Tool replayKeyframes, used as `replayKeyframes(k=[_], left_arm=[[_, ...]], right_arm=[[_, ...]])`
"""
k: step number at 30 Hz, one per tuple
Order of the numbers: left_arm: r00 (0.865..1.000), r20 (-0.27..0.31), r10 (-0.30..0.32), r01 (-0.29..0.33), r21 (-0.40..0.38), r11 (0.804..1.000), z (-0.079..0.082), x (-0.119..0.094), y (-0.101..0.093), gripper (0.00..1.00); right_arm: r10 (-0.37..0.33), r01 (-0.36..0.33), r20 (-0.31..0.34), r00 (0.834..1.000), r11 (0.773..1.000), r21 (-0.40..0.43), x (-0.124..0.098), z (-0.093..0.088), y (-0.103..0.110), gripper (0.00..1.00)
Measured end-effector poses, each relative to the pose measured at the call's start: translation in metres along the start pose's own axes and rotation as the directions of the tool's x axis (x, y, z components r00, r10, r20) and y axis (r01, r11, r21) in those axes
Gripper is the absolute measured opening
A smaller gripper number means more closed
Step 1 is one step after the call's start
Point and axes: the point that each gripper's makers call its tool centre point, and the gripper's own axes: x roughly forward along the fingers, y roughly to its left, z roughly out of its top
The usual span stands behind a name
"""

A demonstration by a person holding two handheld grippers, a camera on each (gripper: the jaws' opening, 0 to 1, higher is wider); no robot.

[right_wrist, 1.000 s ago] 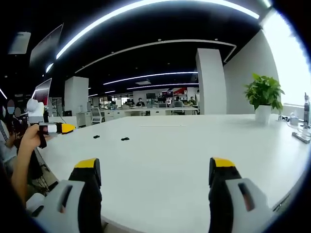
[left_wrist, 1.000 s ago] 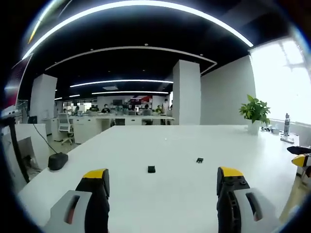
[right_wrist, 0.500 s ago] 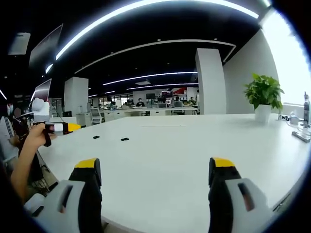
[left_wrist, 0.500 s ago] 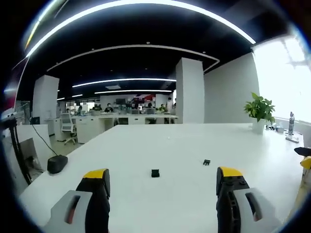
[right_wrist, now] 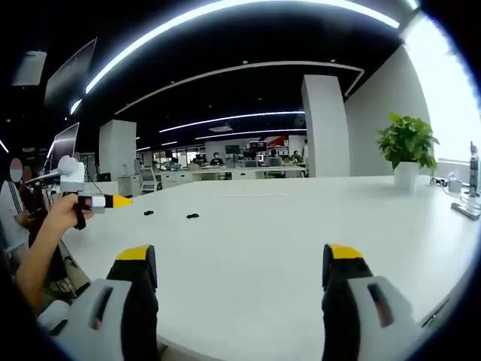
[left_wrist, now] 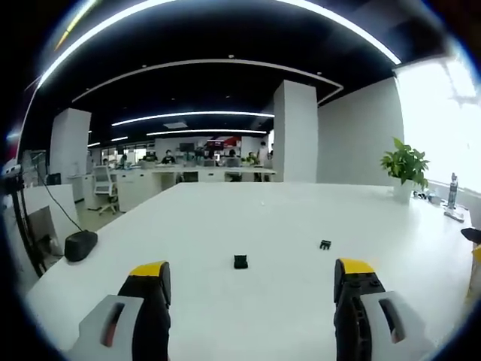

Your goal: Snap the two parts of the plastic buckle together until the buckle closes and remains connected.

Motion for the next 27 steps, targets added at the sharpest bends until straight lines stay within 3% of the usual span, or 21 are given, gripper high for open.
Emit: replayKeyframes(k=[16, 27], left_arm=[[0.999, -0.041, 0.014, -0.016, -0.041, 0.999, 0.004, 0.03, 0.008, 0.89], [0.998, -0.064, 0.024, -0.025, -0.018, 1.0, 0.002, 0.045, 0.014, 0.85]], right_arm=[[0.0, 0.0, -0.004, 1.0, 1.0, 0.002, 0.001, 0.0, 0.001, 0.91], [0.0, 0.0, -0.003, 1.0, 1.0, 0.003, 0.001, 0.0, 0.001, 0.91]])
